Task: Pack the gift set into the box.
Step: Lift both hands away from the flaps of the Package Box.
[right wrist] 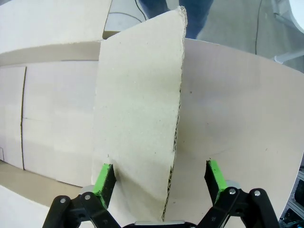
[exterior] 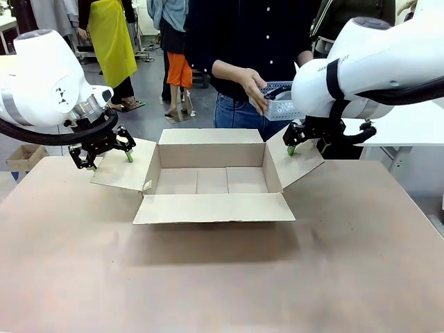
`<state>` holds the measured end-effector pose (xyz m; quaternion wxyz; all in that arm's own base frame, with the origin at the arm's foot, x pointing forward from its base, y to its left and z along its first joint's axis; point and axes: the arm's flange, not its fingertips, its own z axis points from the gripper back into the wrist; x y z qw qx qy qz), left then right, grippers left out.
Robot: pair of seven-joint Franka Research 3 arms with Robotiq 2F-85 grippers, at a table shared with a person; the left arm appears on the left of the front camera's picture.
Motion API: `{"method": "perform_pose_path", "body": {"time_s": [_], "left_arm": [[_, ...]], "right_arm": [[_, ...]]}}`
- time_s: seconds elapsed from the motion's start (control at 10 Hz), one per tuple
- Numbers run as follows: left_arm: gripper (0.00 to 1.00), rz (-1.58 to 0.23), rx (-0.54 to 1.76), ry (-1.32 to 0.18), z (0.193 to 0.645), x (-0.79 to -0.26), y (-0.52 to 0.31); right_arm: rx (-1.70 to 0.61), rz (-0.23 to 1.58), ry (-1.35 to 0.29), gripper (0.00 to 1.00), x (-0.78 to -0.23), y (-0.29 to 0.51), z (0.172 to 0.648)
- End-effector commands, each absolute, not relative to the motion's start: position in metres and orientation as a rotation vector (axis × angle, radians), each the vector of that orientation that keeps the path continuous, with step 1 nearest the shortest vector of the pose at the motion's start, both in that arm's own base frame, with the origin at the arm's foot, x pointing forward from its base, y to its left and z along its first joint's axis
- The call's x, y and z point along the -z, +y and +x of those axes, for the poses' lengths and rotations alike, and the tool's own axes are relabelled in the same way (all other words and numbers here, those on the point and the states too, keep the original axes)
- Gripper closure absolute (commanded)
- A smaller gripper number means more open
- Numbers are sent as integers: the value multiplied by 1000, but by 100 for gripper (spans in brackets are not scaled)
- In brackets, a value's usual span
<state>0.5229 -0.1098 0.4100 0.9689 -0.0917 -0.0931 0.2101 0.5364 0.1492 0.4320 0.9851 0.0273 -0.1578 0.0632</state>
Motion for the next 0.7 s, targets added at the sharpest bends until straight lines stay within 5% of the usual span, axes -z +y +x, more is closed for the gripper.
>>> {"method": "perform_pose_path", "body": {"time_s": [0.0,0.6], "left_arm": [[0,-170,-439,-189,522,-411,-111],[0,-170,-439,-189,522,-411,-111]], "right_arm": [[-105,51,-309,0,-436,151,542],[-105,51,-309,0,-436,151,542]]}}
